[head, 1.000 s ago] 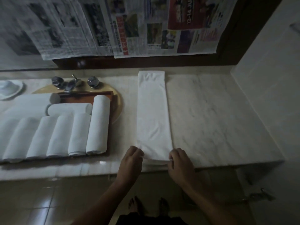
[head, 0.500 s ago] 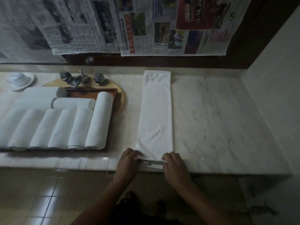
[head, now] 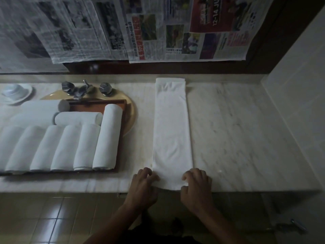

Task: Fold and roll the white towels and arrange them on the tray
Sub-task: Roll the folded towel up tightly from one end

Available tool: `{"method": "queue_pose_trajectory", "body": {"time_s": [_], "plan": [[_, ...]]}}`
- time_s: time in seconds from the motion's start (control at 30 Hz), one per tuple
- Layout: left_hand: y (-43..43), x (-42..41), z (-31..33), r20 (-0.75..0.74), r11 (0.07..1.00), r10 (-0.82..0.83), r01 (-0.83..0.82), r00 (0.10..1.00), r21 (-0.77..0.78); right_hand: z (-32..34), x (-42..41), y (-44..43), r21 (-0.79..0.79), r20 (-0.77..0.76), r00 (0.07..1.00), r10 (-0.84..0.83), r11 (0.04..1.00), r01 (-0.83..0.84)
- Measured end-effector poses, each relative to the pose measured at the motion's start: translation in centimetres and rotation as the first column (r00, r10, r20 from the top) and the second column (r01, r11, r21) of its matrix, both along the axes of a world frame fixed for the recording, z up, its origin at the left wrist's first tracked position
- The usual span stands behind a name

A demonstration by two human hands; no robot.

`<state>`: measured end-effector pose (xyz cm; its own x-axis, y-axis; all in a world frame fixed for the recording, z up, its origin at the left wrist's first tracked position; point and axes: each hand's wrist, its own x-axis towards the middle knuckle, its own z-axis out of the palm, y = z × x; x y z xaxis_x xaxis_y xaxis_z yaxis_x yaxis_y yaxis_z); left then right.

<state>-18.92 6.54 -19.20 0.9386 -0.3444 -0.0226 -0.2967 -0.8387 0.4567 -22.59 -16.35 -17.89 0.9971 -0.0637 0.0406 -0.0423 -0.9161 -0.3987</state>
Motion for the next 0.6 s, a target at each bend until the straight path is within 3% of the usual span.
{"method": "queue_pose_trajectory", "body": {"time_s": [0.1,0.17,0.37,0.5,0.6], "plan": [[-0.3,0.8,1.2,0.025,0.992,0.062,-0.059,0.998,-0.111,0.5,2.0,1.1,0.037,0.093,0.995,-0.020,0.999,0.016],[-1.3,2.1,1.2,0.041,0.986,0.096,-0.089,0.995,-0.138,-0.4,3.7,2.2,-0.030,0.052,0.999,0.008,1.000,-0.006],[-2.4,4.1,-2.2,-0.083,0.986,-0.058,0.070,0.995,0.151,-4.6,5.8,1.9,-0.252,-0.171,0.984,0.057,0.962,-0.100],[-2.6,4.4,-2.4,-0.055,0.987,-0.048,0.056,0.997,0.148,-4.2,6.4,-0.7,-0.260,-0.143,0.983,-0.115,0.963,0.075],[-4.2,5.1,-2.1,-0.001,0.991,-0.031,0.031,1.000,0.130,-3.8,7.2,0.2,-0.252,-0.110,0.992,-0.068,0.967,0.038]]}}
